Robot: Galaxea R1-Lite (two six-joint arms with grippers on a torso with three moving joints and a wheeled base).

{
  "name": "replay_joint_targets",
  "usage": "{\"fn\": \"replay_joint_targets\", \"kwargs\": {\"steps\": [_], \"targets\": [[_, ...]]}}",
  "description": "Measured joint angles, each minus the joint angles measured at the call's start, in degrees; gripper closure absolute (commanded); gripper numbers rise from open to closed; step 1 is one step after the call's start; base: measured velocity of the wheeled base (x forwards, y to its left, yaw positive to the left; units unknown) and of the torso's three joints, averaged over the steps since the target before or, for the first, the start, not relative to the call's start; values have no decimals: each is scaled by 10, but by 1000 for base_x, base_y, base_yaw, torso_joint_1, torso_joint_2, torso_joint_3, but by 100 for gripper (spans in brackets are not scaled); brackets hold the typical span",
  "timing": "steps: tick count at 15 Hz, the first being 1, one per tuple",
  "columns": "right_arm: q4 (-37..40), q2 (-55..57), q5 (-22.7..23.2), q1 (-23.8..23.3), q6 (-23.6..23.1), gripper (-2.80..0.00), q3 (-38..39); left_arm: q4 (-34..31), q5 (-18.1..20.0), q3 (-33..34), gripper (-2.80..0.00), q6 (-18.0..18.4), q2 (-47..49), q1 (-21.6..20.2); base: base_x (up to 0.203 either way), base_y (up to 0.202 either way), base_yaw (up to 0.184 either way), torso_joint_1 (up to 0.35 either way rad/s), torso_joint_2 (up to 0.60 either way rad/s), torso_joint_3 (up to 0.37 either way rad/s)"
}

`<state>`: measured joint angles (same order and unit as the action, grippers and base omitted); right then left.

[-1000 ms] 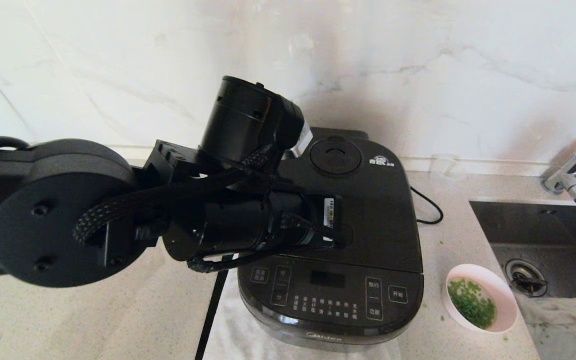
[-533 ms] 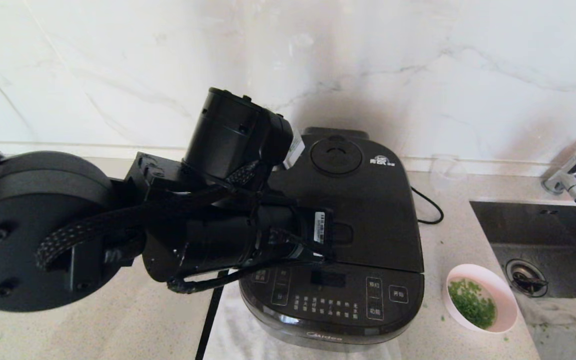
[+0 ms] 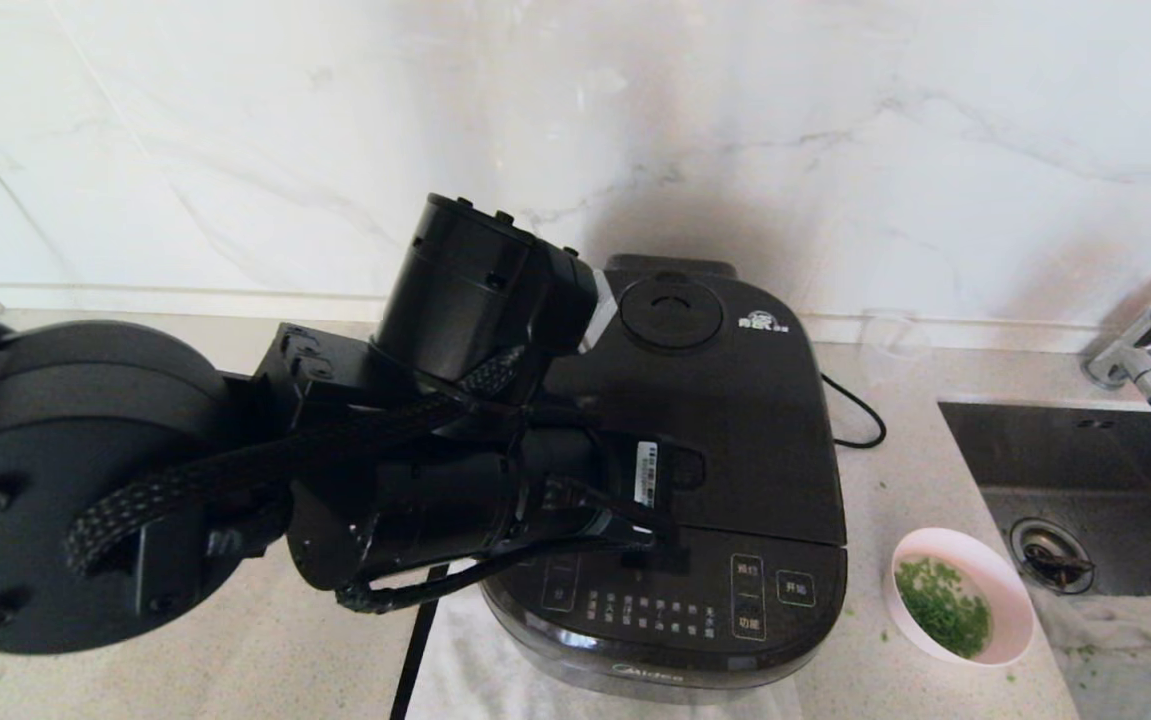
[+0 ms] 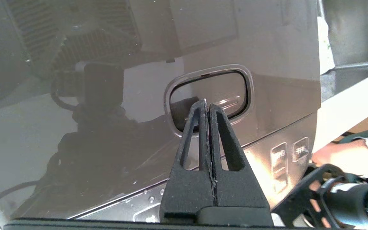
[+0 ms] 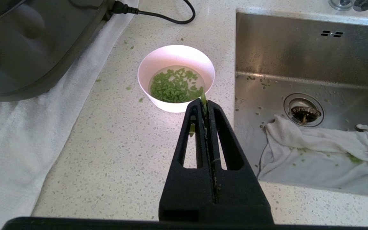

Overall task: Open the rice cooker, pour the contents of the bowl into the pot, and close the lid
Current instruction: Open the rice cooker

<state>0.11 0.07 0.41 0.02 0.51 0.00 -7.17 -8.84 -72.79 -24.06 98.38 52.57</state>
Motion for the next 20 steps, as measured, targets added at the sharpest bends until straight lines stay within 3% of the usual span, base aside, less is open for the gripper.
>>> {"fn": "replay_joint_targets", "kwargs": {"steps": [11,15,17,20], "targets": [[0,0,0,0,0,0,0,31,-4,-65,0,-19,-158,-6,0,0,0,0,0,0],[0,0,0,0,0,0,0,29,-39,-79,0,-12,-263,-8,0,0,0,0,0,0],[0,0,0,0,0,0,0,4,-42,-77,0,-4,-313,-10,0,0,0,0,0,0],[0,0,0,0,0,0,0,-103,-30,-22,0,-2,-376,-10,0,0,0,0,0,0]]}}
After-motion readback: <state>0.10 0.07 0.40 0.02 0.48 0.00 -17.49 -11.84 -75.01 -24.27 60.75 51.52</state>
